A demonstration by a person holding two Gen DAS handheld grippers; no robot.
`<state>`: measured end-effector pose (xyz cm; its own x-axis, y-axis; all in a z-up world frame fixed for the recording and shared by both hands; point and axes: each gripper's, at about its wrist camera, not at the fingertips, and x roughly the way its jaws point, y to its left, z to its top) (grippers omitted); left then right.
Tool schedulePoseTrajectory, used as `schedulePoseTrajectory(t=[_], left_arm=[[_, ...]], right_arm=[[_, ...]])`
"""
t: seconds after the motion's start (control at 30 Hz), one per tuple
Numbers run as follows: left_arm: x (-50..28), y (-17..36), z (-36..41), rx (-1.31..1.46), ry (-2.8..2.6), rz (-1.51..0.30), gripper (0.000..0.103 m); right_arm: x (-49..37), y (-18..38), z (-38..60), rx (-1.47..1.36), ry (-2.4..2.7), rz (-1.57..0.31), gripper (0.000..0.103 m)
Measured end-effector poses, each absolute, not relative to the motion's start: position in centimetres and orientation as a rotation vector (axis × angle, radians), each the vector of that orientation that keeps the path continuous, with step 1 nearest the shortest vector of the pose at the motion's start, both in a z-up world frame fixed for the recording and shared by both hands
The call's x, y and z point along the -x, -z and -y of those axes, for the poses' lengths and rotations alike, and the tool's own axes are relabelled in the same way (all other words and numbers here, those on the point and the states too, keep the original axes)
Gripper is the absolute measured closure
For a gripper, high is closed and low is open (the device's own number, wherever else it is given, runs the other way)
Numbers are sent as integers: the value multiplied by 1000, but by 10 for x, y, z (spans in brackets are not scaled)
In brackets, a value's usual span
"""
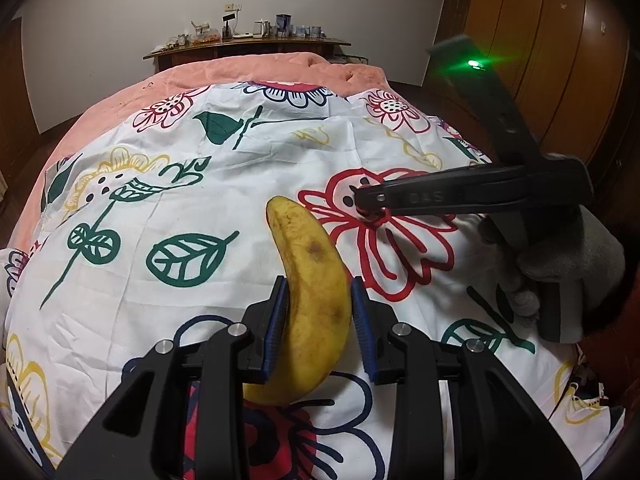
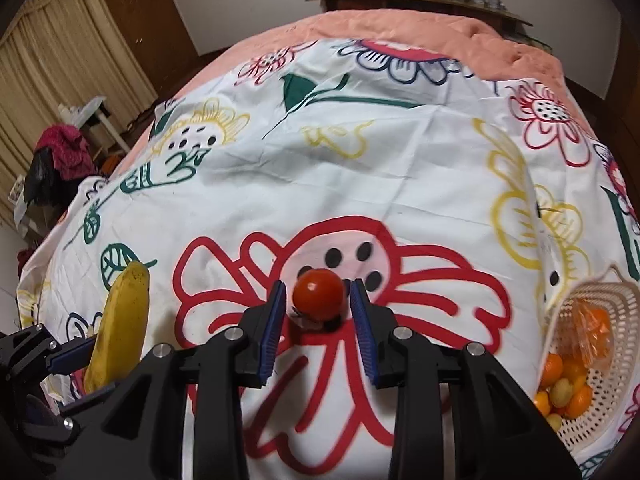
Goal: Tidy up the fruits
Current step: 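Grasp the red tomato with the right gripper while the left gripper holds the banana, then carry the tomato with the right gripper and release it into the basket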
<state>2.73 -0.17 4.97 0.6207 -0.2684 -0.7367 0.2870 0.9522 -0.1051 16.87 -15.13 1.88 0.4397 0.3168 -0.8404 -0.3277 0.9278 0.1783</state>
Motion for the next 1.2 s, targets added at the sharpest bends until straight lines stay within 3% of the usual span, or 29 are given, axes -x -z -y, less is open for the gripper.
schedulePoseTrajectory(t=[0.13,0.23,0.43,0.5,0.63,0.8,0.9,1.2], left_arm=[[-27,-46,2,-19,325,-849,75],[-26,-50,3,-13,330,-834,76],[-26,-50,4,-23,313,-837,75],[-26,-47,4,-23,315,-858,73],[-24,-41,3,-39,314,-874,58],[-21,-37,9,-81,319,-877,54],[-22,-34,13,-124,305,-878,54],[-30,-31,17,-163,294,-888,68]], right_arm=[[-175,-12,145,38,-385,-1068,70],[-174,-12,145,42,-379,-1065,75],[-161,-24,156,34,-360,-1009,75],[-155,-30,165,10,-356,-989,75],[-146,-37,186,-50,-344,-967,75],[-136,-39,210,-117,-326,-956,75],[-130,-39,221,-141,-316,-948,75],[-109,-46,244,-190,-306,-903,75]])
